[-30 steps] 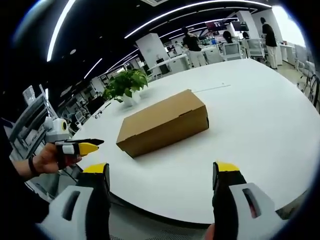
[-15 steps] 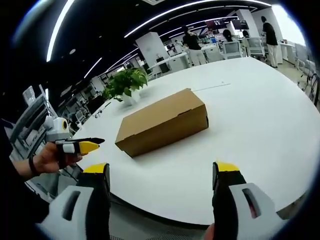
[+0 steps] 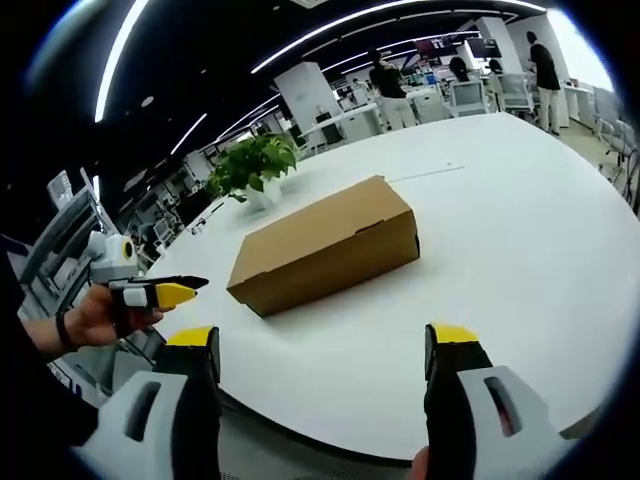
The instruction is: Operate the shoe box by opening the lid, removing the specified soft item, and placing it in the target area until the item is outside and the box remains undamaged.
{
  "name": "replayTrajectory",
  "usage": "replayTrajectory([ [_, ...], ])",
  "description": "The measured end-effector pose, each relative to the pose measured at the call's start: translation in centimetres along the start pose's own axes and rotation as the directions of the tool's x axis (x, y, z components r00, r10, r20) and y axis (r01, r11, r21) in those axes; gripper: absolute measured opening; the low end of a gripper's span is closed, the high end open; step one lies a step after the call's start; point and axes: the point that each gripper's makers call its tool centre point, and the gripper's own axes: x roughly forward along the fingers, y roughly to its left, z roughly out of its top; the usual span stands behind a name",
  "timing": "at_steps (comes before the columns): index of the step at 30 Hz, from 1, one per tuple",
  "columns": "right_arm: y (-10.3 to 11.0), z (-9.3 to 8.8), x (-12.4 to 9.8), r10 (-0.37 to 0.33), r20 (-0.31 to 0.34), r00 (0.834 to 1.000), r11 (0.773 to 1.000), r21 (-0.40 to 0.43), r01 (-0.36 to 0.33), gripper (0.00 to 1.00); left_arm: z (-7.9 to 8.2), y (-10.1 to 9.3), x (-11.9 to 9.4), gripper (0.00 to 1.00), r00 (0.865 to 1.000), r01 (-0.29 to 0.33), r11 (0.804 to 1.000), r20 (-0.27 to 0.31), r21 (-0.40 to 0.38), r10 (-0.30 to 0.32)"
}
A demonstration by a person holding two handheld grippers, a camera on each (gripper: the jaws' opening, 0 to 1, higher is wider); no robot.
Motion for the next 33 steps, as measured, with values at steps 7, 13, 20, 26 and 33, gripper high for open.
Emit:
replayTrajectory([
  [7, -0.1, 0.0, 0.1, 0.005, -0.004, 1.000, 1.000, -0.002, -0.005, 0.79, 0.0, 0.3, -0.1, 0.72, 1.000, -0.010, 1.000, 0.001, -0.006, 0.010],
  [13, -0.2, 0.1, 0.3, 0.008, -0.005, 1.000, 1.000, -0.001, -0.008, 0.79, 0.0, 0.2, -0.1, 0.72, 1.000, -0.012, 1.000, 0.001, -0.007, 0.012],
  [20, -0.8, 0.7, 1.2, 0.010, -0.004, 1.000, 1.000, 0.002, -0.010, 0.78, -0.3, 0.5, 0.3, 0.71, 1.000, -0.014, 1.000, -0.001, -0.020, 0.014],
  [26, -1.6, 1.7, 2.6, 0.015, 0.000, 1.000, 1.000, 0.004, -0.015, 0.77, -0.6, 1.1, 0.9, 0.70, 1.000, -0.024, 0.998, 0.005, -0.060, 0.024],
  [33, -3.0, 4.0, 5.7, 0.024, -0.007, 1.000, 0.999, -0.023, -0.024, 0.78, -0.4, 2.8, 1.8, 0.70, 0.997, -0.072, 0.989, 0.032, -0.132, 0.077],
])
